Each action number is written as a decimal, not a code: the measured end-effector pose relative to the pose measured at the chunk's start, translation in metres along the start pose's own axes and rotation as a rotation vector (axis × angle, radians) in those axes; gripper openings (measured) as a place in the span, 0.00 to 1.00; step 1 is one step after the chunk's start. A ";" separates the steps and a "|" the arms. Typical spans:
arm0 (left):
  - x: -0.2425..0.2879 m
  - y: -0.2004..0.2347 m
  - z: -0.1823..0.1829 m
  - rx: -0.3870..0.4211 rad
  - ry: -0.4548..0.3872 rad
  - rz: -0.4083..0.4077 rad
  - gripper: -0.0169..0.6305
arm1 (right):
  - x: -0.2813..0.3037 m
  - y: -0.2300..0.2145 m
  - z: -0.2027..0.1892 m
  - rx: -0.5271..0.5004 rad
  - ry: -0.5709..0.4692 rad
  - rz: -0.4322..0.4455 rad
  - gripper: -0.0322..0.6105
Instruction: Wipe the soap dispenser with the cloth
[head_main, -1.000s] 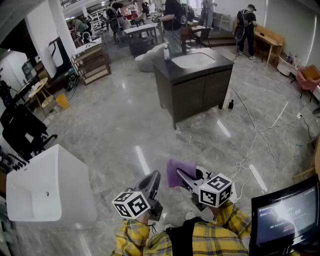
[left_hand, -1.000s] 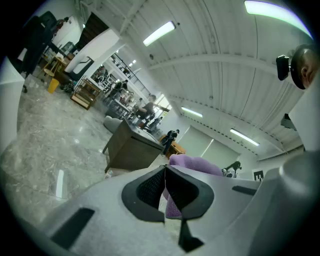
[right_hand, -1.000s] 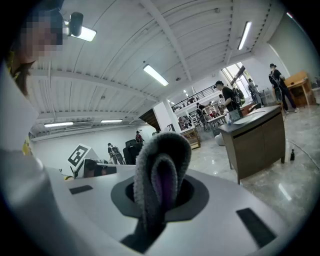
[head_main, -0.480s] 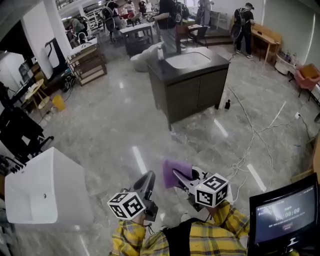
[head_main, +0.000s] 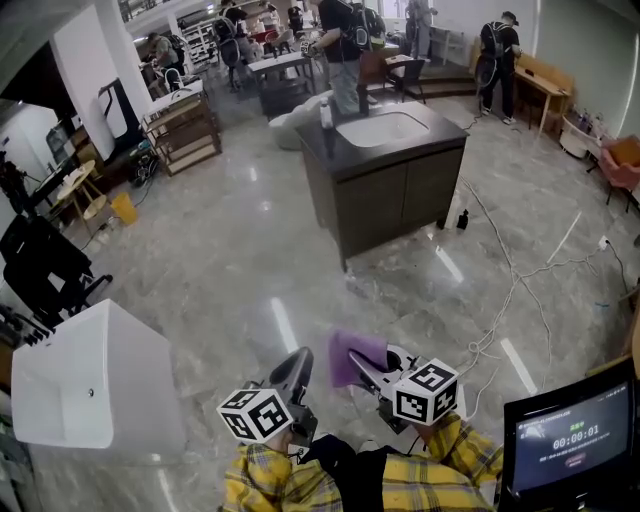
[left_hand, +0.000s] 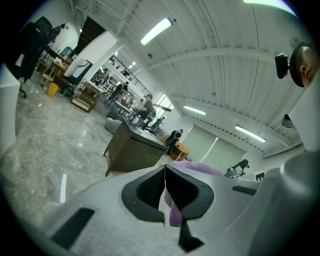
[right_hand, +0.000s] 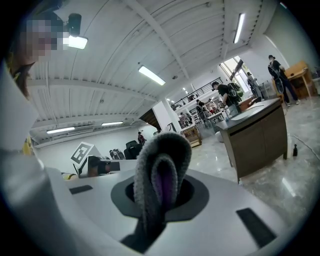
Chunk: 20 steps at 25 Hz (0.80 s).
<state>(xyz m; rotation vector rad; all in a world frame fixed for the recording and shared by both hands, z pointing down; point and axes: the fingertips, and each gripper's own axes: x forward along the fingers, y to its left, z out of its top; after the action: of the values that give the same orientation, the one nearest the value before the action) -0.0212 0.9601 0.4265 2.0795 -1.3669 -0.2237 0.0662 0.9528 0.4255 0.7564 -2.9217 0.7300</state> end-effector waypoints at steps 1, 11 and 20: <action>0.003 0.002 0.002 -0.001 0.000 0.000 0.04 | 0.002 -0.003 0.001 0.002 -0.002 -0.003 0.11; 0.062 0.042 0.040 0.012 0.003 -0.028 0.04 | 0.050 -0.052 0.020 0.013 0.005 -0.047 0.11; 0.122 0.095 0.090 0.011 0.036 -0.064 0.04 | 0.121 -0.099 0.062 0.013 0.002 -0.098 0.11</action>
<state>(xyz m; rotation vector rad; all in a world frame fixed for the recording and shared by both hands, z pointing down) -0.0813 0.7917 0.4352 2.1283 -1.2840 -0.2045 0.0107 0.7945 0.4313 0.8919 -2.8565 0.7409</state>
